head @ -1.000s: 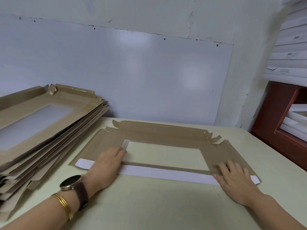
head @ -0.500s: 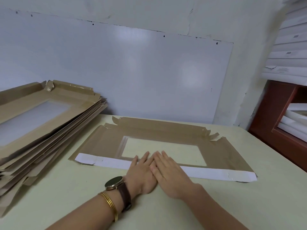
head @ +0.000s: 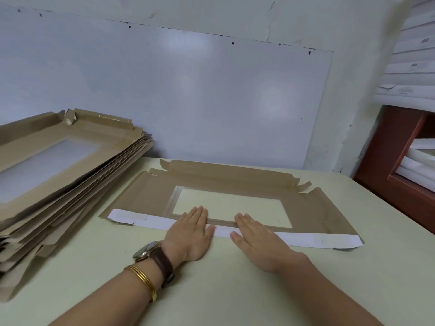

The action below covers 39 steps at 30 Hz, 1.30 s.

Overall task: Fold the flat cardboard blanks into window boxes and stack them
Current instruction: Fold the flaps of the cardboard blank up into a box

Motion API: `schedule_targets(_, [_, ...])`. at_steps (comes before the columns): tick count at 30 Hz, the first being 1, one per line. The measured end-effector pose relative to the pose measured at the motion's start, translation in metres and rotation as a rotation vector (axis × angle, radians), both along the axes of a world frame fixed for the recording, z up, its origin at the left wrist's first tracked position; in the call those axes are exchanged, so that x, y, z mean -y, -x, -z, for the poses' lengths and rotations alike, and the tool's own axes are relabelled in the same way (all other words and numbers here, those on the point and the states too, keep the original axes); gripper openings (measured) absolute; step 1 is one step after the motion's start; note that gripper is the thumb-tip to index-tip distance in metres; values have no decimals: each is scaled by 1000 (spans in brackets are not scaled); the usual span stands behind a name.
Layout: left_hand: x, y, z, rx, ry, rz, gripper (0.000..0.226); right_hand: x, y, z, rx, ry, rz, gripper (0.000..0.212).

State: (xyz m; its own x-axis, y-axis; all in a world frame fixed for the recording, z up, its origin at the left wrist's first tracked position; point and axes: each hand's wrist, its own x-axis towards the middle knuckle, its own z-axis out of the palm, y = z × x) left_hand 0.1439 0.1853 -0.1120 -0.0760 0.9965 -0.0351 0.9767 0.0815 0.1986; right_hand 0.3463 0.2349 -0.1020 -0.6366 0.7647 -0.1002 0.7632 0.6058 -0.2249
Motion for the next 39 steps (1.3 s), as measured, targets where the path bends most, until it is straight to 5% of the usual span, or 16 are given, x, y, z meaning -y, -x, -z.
schedule_targets(20, [29, 95, -8, -58, 33, -239, 66, -49, -145, -6, 87, 23, 343, 66])
schedule_targets(30, [24, 90, -4, -156, -158, -300, 62, -44, -139, -5, 147, -26, 364, 58])
schedule_targets(39, [23, 11, -20, -163, -385, -19, 41, -17, -108, -22, 301, -75, 468, 60])
